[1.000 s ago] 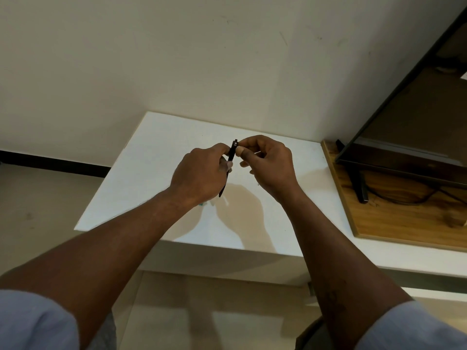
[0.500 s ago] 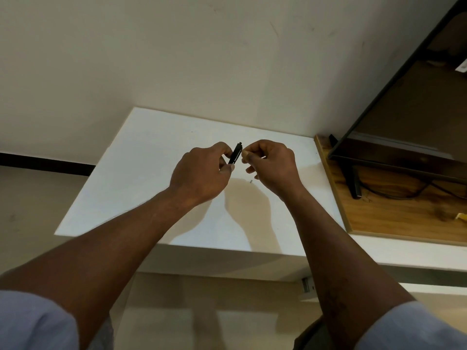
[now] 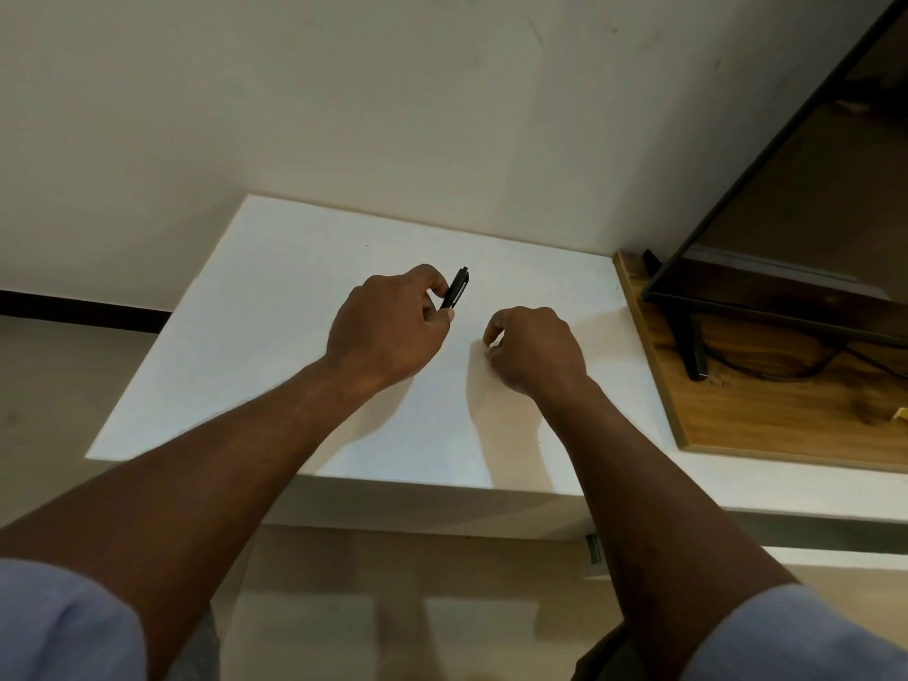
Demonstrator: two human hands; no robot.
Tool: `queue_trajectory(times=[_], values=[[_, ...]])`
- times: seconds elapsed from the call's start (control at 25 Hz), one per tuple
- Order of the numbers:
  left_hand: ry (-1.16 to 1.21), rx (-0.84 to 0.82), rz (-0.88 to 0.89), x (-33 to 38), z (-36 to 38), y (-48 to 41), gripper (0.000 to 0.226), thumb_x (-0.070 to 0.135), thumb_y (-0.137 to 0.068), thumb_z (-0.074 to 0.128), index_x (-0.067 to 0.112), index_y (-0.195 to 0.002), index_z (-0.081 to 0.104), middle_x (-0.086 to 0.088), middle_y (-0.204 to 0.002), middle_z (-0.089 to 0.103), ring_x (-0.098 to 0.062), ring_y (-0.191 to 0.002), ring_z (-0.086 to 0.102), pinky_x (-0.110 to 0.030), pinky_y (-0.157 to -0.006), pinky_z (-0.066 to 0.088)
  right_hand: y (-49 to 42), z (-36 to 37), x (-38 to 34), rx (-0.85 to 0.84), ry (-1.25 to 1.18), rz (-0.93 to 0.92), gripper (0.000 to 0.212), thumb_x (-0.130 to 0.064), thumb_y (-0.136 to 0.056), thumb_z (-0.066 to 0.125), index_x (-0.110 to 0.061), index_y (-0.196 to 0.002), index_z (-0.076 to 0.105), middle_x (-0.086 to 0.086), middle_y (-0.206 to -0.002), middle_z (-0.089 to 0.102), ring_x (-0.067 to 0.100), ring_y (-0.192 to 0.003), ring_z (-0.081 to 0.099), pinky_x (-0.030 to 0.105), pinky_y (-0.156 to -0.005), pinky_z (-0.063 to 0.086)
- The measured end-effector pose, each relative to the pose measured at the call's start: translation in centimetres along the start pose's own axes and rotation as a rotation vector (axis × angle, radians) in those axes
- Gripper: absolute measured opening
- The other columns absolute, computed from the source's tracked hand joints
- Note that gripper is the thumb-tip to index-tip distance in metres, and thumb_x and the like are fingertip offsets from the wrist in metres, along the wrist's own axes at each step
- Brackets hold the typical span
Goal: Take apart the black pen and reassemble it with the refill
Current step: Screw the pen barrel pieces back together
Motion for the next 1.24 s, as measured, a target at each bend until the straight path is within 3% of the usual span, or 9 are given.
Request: queue_trajectory(times=[0.24, 0.44, 0.52, 0.72, 0.88, 0.96, 1.12, 1.24], values=[[0.014, -0.013, -0.002, -0.3, 0.0, -0.1, 0.022, 0.039, -0.091, 0.067, 0.032, -0.111, 0.066, 0.013, -0.081, 0.074, -0.014, -0.067, 0.065, -0.03, -0.068, 0.052, 0.2, 0.3, -0.6, 0.043, 0.078, 0.016, 0.016, -0.016, -0.091, 0.061, -0.025, -0.098, 0.072, 0.002, -0.094, 0.068, 0.026, -0.082, 0.065, 0.029, -0.064, 0.045], [-0.003, -0.01, 0.012, -0.6, -0.4, 0.0, 0.022, 0.041, -0.09, 0.067, 0.033, -0.111, 0.066, 0.013, -0.078, 0.073, -0.015, -0.072, 0.066, -0.029, -0.068, 0.051, 0.7, 1.0, -1.8, -0.067, 0.131, -0.024, 0.015, -0.018, -0.093, 0.055, -0.018, -0.102, 0.067, 0.005, -0.1, 0.067, 0.029, -0.087, 0.064, 0.032, -0.067, 0.045], [-0.012, -0.012, 0.008, -0.7, -0.6, 0.1, 0.022, 0.041, -0.089, 0.067, 0.034, -0.11, 0.066, 0.014, -0.077, 0.073, -0.015, -0.073, 0.066, -0.029, -0.066, 0.05, 1.0, 0.9, -2.6, -0.084, 0.02, -0.035, 0.015, -0.021, -0.096, 0.052, -0.016, -0.104, 0.065, 0.006, -0.103, 0.068, 0.031, -0.091, 0.065, 0.034, -0.069, 0.046], [-0.046, -0.017, 0.008, -1.1, -1.5, 0.3, 0.021, 0.04, -0.09, 0.065, 0.034, -0.11, 0.066, 0.013, -0.079, 0.074, -0.012, -0.067, 0.065, -0.029, -0.063, 0.048, 0.9, -1.7, -3.6, 0.099, -0.442, -0.044, 0.011, -0.011, -0.097, 0.053, -0.021, -0.093, 0.058, 0.0, -0.095, 0.076, 0.027, -0.083, 0.073, 0.047, -0.077, 0.062], [-0.094, -0.018, 0.018, -1.3, -2.0, 0.6, 0.02, 0.036, -0.09, 0.063, 0.034, -0.11, 0.066, 0.014, -0.081, 0.074, -0.012, -0.066, 0.06, -0.027, -0.058, 0.042, 1.3, -2.7, -4.1, 0.167, -0.58, -0.083, 0.013, -0.014, -0.095, 0.065, -0.025, -0.088, 0.063, -0.009, -0.086, 0.075, 0.021, -0.08, 0.074, 0.046, -0.08, 0.061], [-0.099, -0.013, 0.02, -1.3, -2.2, 0.6, 0.021, 0.035, -0.09, 0.063, 0.033, -0.111, 0.066, 0.014, -0.084, 0.074, -0.014, -0.07, 0.06, -0.027, -0.06, 0.039, 1.5, -3.0, -4.5, 0.182, -0.62, -0.103, 0.013, -0.014, -0.093, 0.071, -0.026, -0.088, 0.068, -0.011, -0.089, 0.074, 0.02, -0.082, 0.075, 0.042, -0.08, 0.061], [-0.103, -0.016, 0.017, -1.3, -2.5, 0.6, 0.023, 0.034, -0.09, 0.063, 0.032, -0.113, 0.066, 0.014, -0.09, 0.074, -0.015, -0.068, 0.058, -0.027, -0.061, 0.039, 1.7, -3.8, -4.7, 0.173, -0.675, -0.119, 0.021, -0.009, -0.091, 0.073, -0.029, -0.084, 0.072, -0.014, -0.091, 0.075, 0.008, -0.063, 0.075, 0.018, -0.056, 0.049], [-0.111, -0.028, 0.011, -1.4, -2.5, 0.6, 0.021, 0.034, -0.09, 0.063, 0.033, -0.111, 0.066, 0.014, -0.092, 0.074, -0.014, -0.066, 0.057, -0.027, -0.059, 0.036, 1.9, -4.3, -4.5, 0.179, -0.722, -0.108, 0.017, -0.008, -0.093, 0.073, -0.025, -0.088, 0.075, -0.011, -0.092, 0.076, 0.005, -0.06, 0.074, 0.012, -0.051, 0.046]])
Point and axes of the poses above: each hand's wrist, its own y-axis away from the middle knuckle, its own z-axis out of the palm, x = y × z, the point moved 4 cm from there along -y, towards the middle knuckle
